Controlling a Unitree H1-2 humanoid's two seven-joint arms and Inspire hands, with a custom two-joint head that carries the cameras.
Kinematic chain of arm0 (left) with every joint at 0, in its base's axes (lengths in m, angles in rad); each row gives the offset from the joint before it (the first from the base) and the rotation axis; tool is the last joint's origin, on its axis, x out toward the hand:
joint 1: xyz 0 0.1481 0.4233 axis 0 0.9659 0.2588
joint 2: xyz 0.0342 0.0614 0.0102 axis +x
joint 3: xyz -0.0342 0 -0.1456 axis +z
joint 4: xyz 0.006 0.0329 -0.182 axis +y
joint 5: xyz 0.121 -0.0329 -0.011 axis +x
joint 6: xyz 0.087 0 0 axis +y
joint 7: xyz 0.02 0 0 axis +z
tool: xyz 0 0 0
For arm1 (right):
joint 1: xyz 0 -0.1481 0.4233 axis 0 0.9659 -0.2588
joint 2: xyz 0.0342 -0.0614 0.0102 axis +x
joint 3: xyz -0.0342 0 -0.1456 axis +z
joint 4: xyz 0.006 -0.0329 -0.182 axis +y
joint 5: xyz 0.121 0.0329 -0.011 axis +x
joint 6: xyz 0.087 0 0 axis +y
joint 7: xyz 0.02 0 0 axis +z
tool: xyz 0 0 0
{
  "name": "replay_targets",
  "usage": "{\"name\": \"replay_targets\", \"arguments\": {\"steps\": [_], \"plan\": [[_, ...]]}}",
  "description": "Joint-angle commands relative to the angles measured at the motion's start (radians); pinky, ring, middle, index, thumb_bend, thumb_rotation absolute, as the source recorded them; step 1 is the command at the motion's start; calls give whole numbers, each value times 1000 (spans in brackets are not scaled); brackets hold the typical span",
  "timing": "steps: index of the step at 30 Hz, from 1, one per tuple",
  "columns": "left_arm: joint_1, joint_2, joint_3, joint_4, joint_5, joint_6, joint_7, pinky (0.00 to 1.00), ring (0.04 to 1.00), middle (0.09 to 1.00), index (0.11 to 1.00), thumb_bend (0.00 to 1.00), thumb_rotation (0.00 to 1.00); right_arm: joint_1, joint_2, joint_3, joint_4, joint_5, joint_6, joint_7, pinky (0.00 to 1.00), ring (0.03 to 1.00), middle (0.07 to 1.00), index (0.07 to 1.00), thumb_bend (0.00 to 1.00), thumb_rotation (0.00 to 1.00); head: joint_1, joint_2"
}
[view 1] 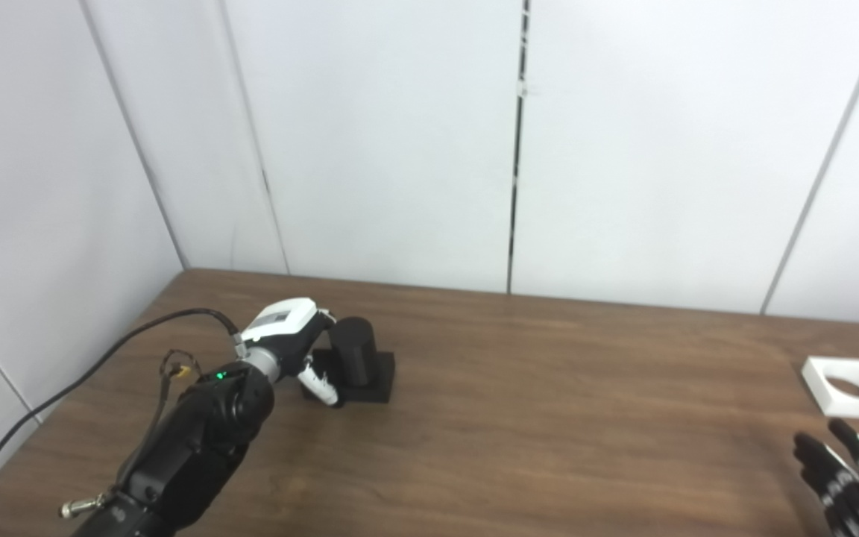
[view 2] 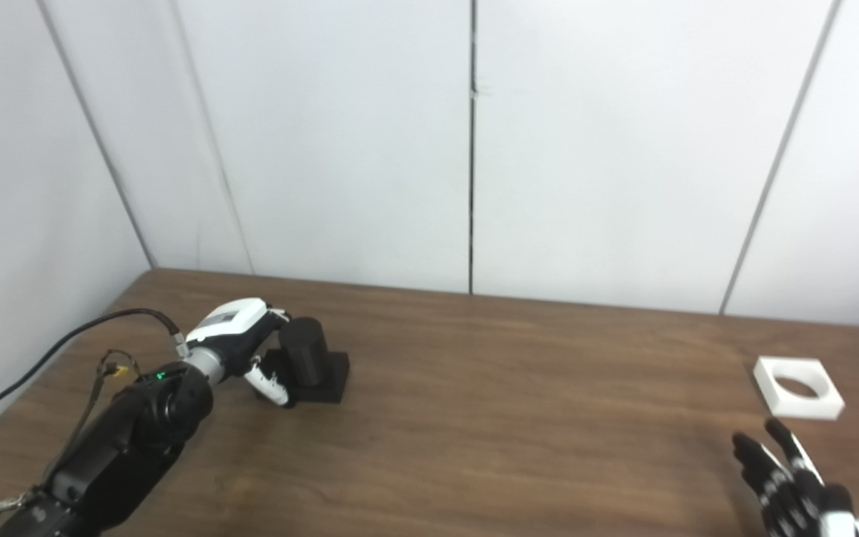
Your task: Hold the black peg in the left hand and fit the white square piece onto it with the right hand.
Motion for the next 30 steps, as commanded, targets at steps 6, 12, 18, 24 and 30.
{"name": "replay_targets", "arguments": {"steps": [6,12,18,24,30], "plan": [[110,-150,3,-203,186,60,-211,978,958,868,485,522,50,21,33,21,-35,-7,24,-27,1000,935,886,964,713,1000,-25,17],[222,-396,97,-382,498,59,-415,992,973,867,484,522,48,19,55,46,-78,-36,51,-55,1000,941,892,963,698,1000,-73,43],[292,-522,48,-505,721,59,-570,1000,989,885,484,522,50,16,86,72,-110,-59,79,-86,1000,955,900,976,681,1000,-108,65],[407,-663,-8,-609,876,43,-656,1000,968,857,484,523,53,20,110,98,-133,-66,97,-120,1000,974,910,984,685,1000,-139,83],[465,-723,-43,-642,943,-21,-715,1000,970,861,487,521,57,32,113,115,-150,-72,97,-138,1000,976,910,988,684,1000,-171,107]]}}
